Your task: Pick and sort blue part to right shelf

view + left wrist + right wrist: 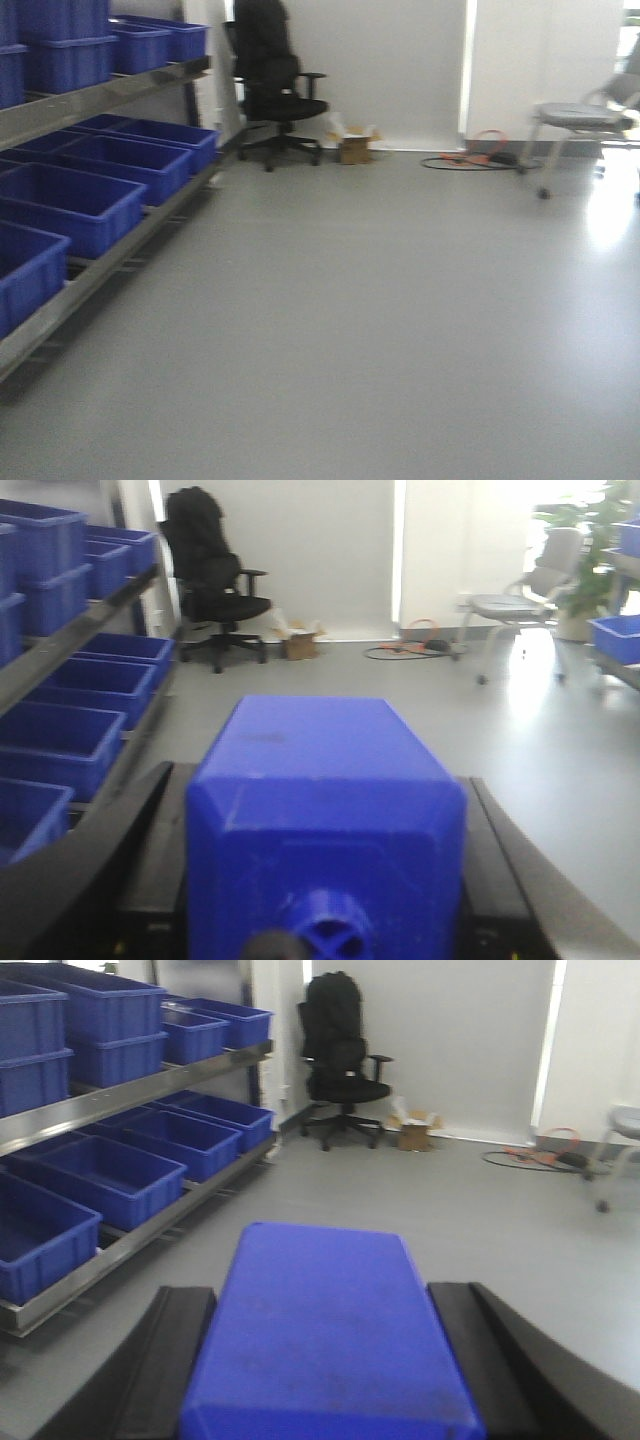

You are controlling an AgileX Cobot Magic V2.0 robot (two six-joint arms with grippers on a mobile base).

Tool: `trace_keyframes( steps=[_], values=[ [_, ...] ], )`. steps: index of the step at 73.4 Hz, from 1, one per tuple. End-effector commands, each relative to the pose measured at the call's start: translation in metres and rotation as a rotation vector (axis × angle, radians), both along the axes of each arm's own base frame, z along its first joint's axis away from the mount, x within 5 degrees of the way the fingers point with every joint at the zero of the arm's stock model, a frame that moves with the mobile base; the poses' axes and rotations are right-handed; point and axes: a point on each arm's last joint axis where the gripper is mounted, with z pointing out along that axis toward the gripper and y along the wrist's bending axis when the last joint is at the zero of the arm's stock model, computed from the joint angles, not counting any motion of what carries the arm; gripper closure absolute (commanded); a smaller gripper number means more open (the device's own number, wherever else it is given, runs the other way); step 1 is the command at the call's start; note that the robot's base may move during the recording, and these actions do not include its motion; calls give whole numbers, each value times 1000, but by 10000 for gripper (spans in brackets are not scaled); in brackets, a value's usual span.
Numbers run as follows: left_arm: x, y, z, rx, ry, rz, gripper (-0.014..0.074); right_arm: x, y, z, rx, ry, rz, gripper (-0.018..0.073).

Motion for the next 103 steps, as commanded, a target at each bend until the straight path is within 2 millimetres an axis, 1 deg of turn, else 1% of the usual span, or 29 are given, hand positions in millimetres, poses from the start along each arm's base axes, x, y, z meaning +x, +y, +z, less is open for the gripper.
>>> trace_keyframes(
  steps=[1, 103],
  values=[
    [0, 0, 15, -22, -94, -3, 346, -2, 0, 16, -1, -106, 4, 323],
    [0, 0, 15, -22, -94, -3, 346, -2, 0, 16, -1, -106, 4, 323]
  ],
)
